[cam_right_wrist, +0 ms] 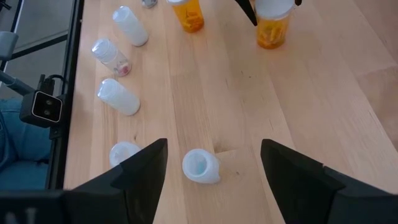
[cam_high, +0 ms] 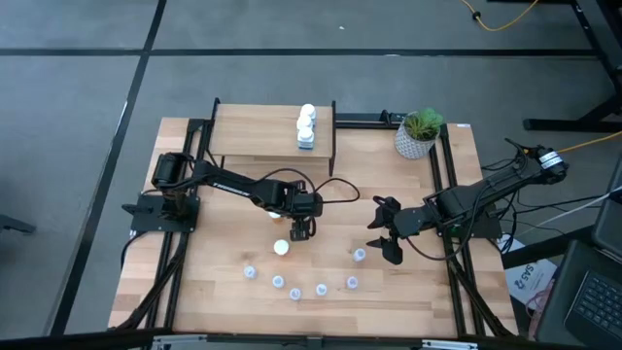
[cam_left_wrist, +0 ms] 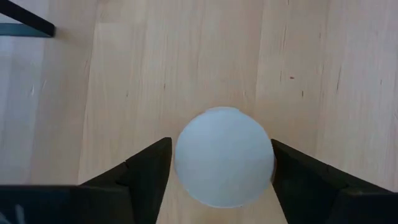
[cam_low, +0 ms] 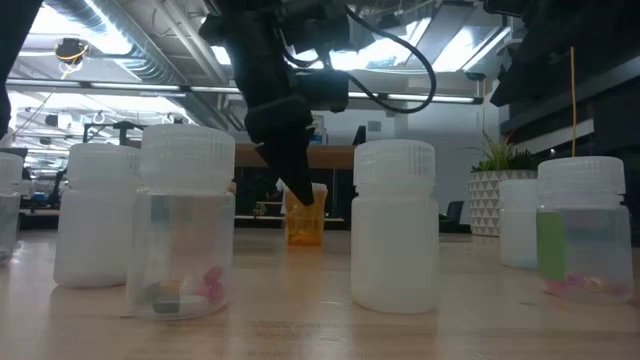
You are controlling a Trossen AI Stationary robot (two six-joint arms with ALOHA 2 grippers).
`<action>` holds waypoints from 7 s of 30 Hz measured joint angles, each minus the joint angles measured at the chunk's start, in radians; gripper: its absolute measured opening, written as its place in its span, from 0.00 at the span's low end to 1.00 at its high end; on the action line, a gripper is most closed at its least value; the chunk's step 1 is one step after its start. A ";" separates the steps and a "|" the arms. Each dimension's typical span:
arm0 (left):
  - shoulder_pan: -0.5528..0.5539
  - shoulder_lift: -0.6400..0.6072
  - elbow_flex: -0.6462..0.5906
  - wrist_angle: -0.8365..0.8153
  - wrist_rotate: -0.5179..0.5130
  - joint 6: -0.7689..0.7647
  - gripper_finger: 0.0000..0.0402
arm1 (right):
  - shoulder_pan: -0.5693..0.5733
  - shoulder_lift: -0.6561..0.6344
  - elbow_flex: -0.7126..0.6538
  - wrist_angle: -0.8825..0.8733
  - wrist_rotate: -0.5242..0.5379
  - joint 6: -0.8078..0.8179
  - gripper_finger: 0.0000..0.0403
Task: Pick and place medicine bottles onto shelf by color
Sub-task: Put the top right orange pill bottle on the shelf
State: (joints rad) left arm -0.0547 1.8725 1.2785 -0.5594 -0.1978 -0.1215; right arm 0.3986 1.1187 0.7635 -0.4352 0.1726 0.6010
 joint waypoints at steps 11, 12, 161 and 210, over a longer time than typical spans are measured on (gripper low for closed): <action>0.000 -0.001 0.000 -0.001 -0.001 -0.006 0.49 | 0.000 0.000 0.000 0.000 0.000 0.000 0.65; 0.000 -0.002 0.000 -0.004 -0.001 -0.006 0.49 | 0.000 0.000 0.000 0.000 0.000 0.000 0.65; 0.682 -0.164 0.577 -0.959 -0.189 0.261 0.71 | 0.000 0.001 0.000 -0.004 -0.009 0.001 0.65; 0.797 -0.026 0.576 -0.720 -0.069 0.208 0.52 | 0.000 0.000 0.000 -0.004 -0.016 0.018 0.65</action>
State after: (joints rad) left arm 0.7418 1.8462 1.8545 -1.2794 -0.2669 0.0863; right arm 0.3988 1.1191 0.7639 -0.4389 0.1570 0.6187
